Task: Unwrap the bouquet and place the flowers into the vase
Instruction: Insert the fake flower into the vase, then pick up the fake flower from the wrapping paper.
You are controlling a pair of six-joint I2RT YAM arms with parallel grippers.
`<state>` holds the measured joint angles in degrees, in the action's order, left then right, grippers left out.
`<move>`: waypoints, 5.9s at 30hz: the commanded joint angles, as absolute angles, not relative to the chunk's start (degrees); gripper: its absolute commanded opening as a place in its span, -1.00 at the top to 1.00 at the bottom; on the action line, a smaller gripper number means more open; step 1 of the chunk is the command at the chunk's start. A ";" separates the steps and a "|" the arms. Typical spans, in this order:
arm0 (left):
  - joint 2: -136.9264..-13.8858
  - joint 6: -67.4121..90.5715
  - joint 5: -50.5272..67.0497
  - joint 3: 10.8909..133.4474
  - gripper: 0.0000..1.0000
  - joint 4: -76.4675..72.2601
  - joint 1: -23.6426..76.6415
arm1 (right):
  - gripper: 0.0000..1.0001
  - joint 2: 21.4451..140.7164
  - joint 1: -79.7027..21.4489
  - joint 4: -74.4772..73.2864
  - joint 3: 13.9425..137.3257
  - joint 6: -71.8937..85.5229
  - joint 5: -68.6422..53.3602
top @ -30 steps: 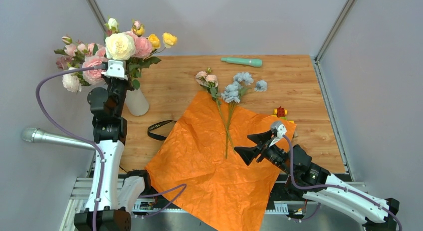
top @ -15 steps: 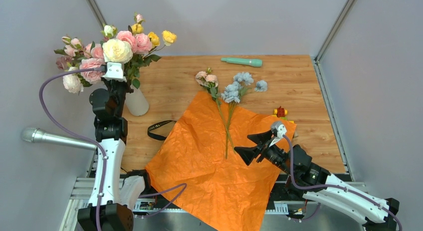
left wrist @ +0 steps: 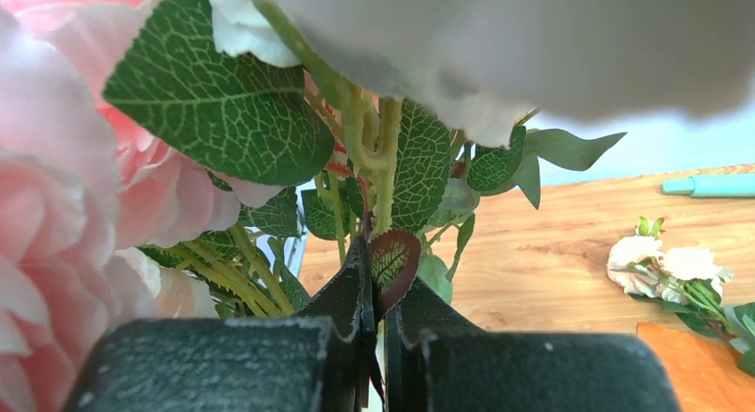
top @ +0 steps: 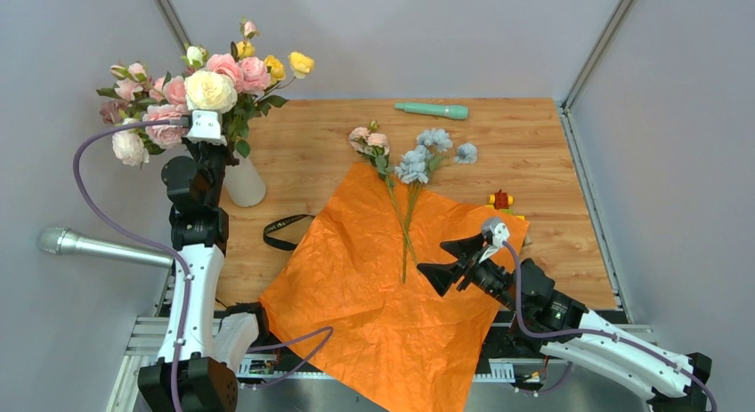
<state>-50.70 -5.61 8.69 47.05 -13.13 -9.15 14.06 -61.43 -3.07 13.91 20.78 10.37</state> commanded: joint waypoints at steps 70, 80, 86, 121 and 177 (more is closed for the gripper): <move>-32.25 12.86 7.29 38.92 -0.78 19.93 12.21 | -0.72 37.08 -61.63 -12.78 26.00 29.49 20.89; -37.34 13.94 19.77 38.49 -0.86 18.92 13.32 | -0.36 65.25 -56.36 -13.24 36.59 30.10 15.88; -37.62 13.97 20.88 38.51 -0.88 19.44 13.27 | -0.14 76.50 -52.74 -11.96 41.90 27.20 14.48; -39.18 13.97 23.43 38.76 -0.90 19.51 13.18 | 0.65 94.45 -49.22 -11.34 51.50 23.31 12.42; -66.65 61.08 24.46 11.91 -0.91 -47.68 15.93 | 1.00 66.67 -49.36 11.09 32.18 31.11 -13.97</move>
